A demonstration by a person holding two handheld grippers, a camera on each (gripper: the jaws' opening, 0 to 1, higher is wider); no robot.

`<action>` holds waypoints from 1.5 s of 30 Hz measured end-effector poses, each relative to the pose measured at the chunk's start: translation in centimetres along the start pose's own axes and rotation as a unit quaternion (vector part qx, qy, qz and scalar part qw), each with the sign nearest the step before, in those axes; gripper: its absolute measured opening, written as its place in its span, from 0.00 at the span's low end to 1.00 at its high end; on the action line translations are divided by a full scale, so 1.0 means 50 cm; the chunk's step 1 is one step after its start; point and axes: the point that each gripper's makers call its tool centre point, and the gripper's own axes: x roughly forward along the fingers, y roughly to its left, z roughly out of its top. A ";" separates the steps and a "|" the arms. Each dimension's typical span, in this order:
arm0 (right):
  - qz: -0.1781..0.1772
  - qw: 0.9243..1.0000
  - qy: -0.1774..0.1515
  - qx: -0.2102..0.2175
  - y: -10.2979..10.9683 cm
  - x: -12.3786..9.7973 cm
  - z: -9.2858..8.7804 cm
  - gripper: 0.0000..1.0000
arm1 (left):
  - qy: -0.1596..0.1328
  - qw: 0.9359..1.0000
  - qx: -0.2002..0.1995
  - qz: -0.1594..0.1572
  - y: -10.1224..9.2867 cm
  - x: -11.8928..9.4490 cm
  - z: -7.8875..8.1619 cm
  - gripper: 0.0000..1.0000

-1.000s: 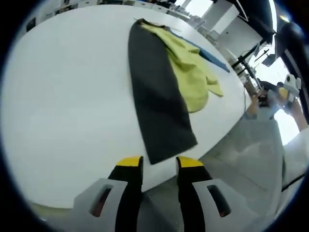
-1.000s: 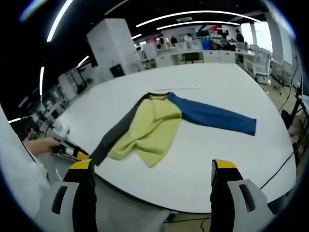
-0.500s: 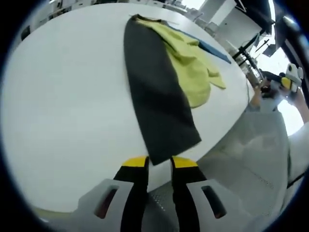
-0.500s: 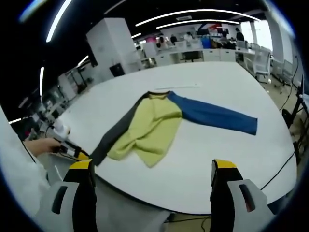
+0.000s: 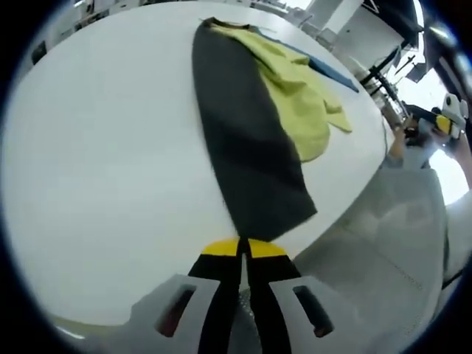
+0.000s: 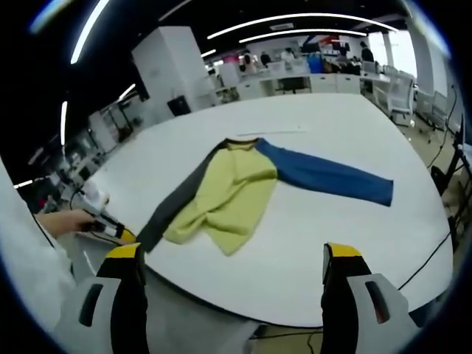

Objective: Fold the garment on the visible template until the final outline fits inside the template.

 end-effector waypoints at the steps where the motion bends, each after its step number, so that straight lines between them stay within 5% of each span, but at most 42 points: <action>1: 0.000 1.000 0.000 0.000 0.000 0.000 0.000 1.00 | 0.000 1.000 0.000 0.000 0.000 -0.001 0.001 0.00; 11: -0.003 1.000 -0.001 0.001 -0.003 -0.005 -0.001 1.00 | -0.002 1.000 0.010 0.010 0.005 -0.004 0.008 0.00; 21: -0.001 1.000 -0.006 0.000 0.004 -0.006 0.003 0.98 | -0.002 0.999 0.037 0.034 0.015 -0.051 0.020 0.00; 32: 0.000 1.000 -0.013 -0.002 0.008 -0.013 0.007 0.98 | -0.039 0.998 0.023 0.045 0.029 -0.108 0.053 0.00; 45: -0.003 1.000 -0.018 -0.004 0.011 -0.022 0.008 0.99 | -0.092 0.992 -0.016 0.085 0.111 -0.198 0.103 0.00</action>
